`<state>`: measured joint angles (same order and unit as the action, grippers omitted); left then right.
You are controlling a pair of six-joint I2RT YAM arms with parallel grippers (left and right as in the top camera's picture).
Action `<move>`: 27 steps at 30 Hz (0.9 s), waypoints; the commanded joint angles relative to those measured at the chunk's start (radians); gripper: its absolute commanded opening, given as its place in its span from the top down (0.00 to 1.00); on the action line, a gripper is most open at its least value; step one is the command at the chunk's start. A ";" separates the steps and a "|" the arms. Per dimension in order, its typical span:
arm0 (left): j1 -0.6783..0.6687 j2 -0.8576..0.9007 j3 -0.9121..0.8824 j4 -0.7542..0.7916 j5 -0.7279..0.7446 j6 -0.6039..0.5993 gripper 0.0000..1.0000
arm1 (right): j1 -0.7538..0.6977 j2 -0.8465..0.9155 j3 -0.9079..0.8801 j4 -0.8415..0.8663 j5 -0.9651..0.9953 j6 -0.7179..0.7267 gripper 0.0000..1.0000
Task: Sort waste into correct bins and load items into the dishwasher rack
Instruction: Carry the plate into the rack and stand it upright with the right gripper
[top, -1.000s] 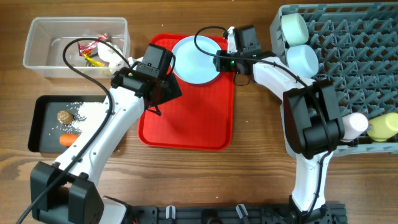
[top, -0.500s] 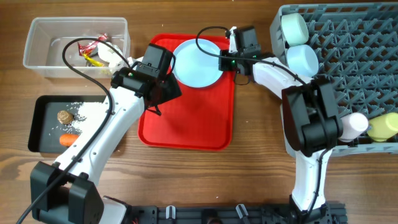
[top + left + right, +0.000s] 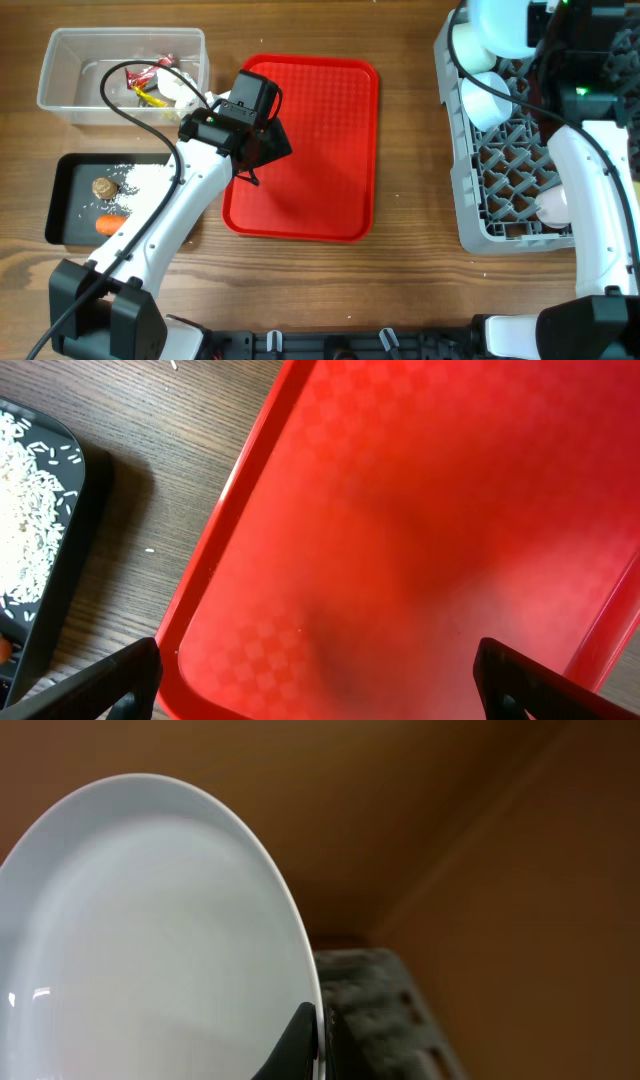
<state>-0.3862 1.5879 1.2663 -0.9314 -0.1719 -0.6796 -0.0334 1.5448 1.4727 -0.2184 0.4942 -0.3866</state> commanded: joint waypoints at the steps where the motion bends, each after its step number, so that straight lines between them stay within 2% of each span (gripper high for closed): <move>1: -0.004 0.010 -0.008 0.002 -0.020 -0.017 0.00 | -0.053 0.010 0.002 0.008 0.105 -0.233 0.96; 4: -0.004 0.010 -0.008 0.002 -0.020 -0.017 0.00 | -0.102 0.035 0.000 -0.007 0.168 -0.424 0.96; 6: -0.004 0.010 -0.008 0.002 -0.020 -0.017 0.00 | -0.123 0.056 -0.002 -0.033 0.194 -0.470 0.96; 20: -0.004 0.010 -0.008 0.002 -0.020 -0.017 0.00 | -0.109 0.233 -0.007 -0.143 0.168 -0.463 0.95; 21: -0.004 0.010 -0.008 0.002 -0.020 -0.017 0.00 | -0.108 0.239 -0.009 -0.147 0.148 -0.439 0.76; 23: -0.004 0.010 -0.008 0.002 -0.020 -0.017 0.00 | -0.104 0.243 -0.009 -0.152 0.132 -0.392 0.02; 27: -0.004 0.010 -0.008 0.002 -0.020 -0.017 0.00 | -0.103 0.197 -0.005 -0.103 0.144 -0.210 0.00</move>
<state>-0.3862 1.5875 1.2663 -0.9314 -0.1722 -0.6796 -0.1444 1.7699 1.4681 -0.3447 0.6441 -0.7444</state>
